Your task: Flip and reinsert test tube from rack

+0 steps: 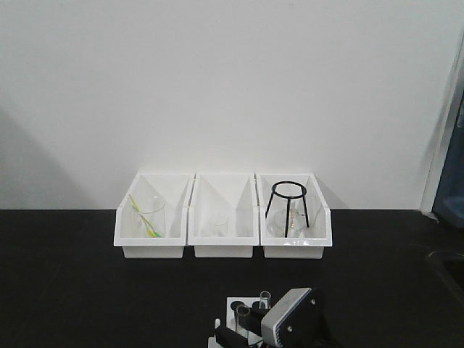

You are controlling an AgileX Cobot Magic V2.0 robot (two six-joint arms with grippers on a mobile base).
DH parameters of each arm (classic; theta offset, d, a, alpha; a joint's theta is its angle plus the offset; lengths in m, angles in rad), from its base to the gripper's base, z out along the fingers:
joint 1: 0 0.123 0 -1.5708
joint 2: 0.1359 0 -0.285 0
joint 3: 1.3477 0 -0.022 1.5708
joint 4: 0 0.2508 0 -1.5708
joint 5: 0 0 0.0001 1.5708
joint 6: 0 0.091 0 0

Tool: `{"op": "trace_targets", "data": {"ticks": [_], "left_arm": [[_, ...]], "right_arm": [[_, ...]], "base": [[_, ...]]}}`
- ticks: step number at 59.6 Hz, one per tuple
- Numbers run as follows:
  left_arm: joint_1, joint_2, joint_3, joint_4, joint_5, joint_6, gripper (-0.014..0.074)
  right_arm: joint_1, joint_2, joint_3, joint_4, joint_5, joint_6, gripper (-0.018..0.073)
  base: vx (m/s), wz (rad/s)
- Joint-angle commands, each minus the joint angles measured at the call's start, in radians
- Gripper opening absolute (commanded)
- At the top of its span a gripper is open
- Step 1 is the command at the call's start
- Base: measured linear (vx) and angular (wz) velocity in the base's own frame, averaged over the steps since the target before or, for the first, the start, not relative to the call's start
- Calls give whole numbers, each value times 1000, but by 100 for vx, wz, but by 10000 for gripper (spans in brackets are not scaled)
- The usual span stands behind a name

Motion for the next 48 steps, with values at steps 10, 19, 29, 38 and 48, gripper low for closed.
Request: {"op": "trace_targets", "data": {"ticks": [10,19,29,38,48], "left_arm": [[0,-8,-4,-4,-80,-9,-6],[0,-8,-4,-4,-80,-9,-6],[0,-8,-4,-4,-80,-9,-6],[0,-8,-4,-4,-80,-9,-6],[0,-8,-4,-4,-80,-9,-6]], "right_arm": [[-4,-111,-26,19,-53,-5,515],[-4,-295,-23,35,96,50,463],[-4,-557,-23,35,439,101,146],[-3,-778,43,35,682,150,-16],[-3,-1002,224,35,714,148,-13]], "base": [[0,0],[0,0],[0,0],[0,0],[0,0]]}}
